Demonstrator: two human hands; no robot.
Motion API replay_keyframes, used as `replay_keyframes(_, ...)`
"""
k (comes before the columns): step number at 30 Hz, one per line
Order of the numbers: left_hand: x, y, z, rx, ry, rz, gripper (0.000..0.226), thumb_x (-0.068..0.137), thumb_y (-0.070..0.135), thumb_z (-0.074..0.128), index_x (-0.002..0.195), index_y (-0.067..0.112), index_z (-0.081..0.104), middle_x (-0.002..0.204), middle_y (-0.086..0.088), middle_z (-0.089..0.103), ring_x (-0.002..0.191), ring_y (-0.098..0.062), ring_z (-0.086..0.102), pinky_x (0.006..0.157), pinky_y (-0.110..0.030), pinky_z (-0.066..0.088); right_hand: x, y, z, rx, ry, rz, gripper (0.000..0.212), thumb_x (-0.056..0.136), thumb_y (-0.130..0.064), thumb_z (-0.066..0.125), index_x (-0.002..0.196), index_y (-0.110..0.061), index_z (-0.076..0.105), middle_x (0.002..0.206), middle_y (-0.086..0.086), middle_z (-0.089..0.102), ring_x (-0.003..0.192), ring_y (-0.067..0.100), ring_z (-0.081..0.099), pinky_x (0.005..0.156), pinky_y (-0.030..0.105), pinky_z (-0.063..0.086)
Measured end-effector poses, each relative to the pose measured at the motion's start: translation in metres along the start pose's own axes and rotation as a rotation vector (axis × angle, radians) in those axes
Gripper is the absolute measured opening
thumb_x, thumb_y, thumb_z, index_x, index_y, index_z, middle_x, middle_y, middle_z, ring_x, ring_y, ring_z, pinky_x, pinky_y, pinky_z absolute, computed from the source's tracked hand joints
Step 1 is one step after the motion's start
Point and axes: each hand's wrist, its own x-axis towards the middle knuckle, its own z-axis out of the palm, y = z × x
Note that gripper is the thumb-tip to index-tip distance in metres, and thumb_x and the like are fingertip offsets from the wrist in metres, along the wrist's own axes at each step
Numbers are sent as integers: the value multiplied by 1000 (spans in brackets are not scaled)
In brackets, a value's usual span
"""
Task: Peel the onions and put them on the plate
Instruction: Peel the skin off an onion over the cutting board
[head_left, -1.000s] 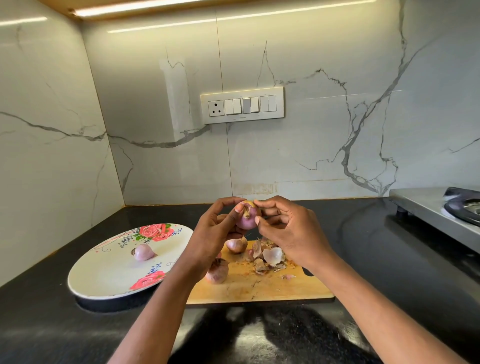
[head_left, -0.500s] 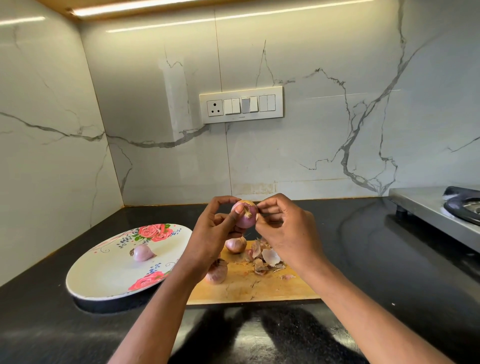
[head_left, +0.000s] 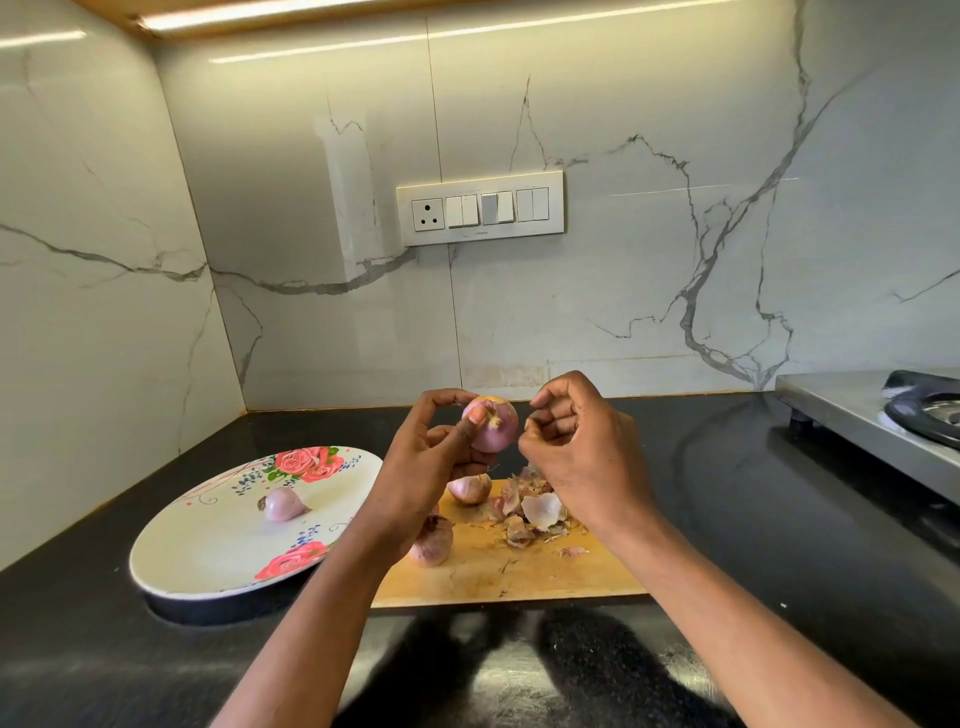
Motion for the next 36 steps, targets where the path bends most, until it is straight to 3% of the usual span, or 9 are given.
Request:
replay_keyframes(3,0,2,-2,-91,27,-29,43,88,40,61,126,20,59,96,-11,76,85,-22,73,79,-31,58,4,7,-5,-11,-7,41,12,87,-8,72,92,-19,69,79,-10,70,73,3,64,61,11,48)
replay_keyframes(8,0,3,-4,-153,47,-60,30,100,33,54,125,18,62,109,-17,70,87,-22,70,81,-33,57,2,12,-7,-79,-246,87,20,101,-10,55,104,-23,70,84,-8,69,69,9,66,62,21,51)
replay_keyframes(12,0,3,-5,-184,40,-41,29,103,27,51,128,23,64,117,-13,70,90,-20,71,84,-34,57,1,9,-5,-136,-296,23,25,94,-1,57,86,-20,71,87,-7,65,74,2,59,62,11,43)
replay_keyframes(16,1,4,-5,-247,29,-57,31,104,26,49,130,24,65,123,-14,69,95,-21,70,87,-34,58,3,10,-6,-93,-333,78,21,97,-10,54,82,-16,68,81,-10,56,64,-3,51,59,12,36)
replay_keyframes(19,1,6,-5,-301,3,-84,36,99,31,54,132,23,63,123,-15,70,93,-20,70,93,-36,55,3,13,-5,-88,-322,48,22,101,-26,57,84,-18,68,80,-9,57,66,1,52,60,12,37)
replay_keyframes(22,1,6,-6,-310,-27,-83,48,88,34,65,135,24,62,124,-14,69,93,-19,70,97,-37,54,3,10,-5,-49,-296,0,5,96,-19,67,101,-20,70,94,-13,67,86,-4,62,70,6,44)
replay_keyframes(26,0,4,-5,-262,-69,-67,48,88,35,64,134,21,62,114,-12,73,92,-18,70,88,-30,58,2,4,-6,125,-253,-48,34,92,-20,74,124,-27,67,109,-16,72,97,-5,68,79,11,53)
replay_keyframes(31,0,3,-3,-129,-74,-43,43,92,43,58,128,20,64,99,-10,74,86,-18,70,79,-27,56,2,4,-5,152,-190,-114,36,87,-21,78,123,-19,71,110,-8,76,97,-1,71,88,19,57)
replay_keyframes(36,0,2,-4,-96,-75,-40,43,95,45,55,129,20,64,107,-15,74,86,-19,70,82,-30,56,2,7,-6,176,-179,-143,30,90,-16,75,120,-15,73,108,-6,77,99,2,72,90,26,59)
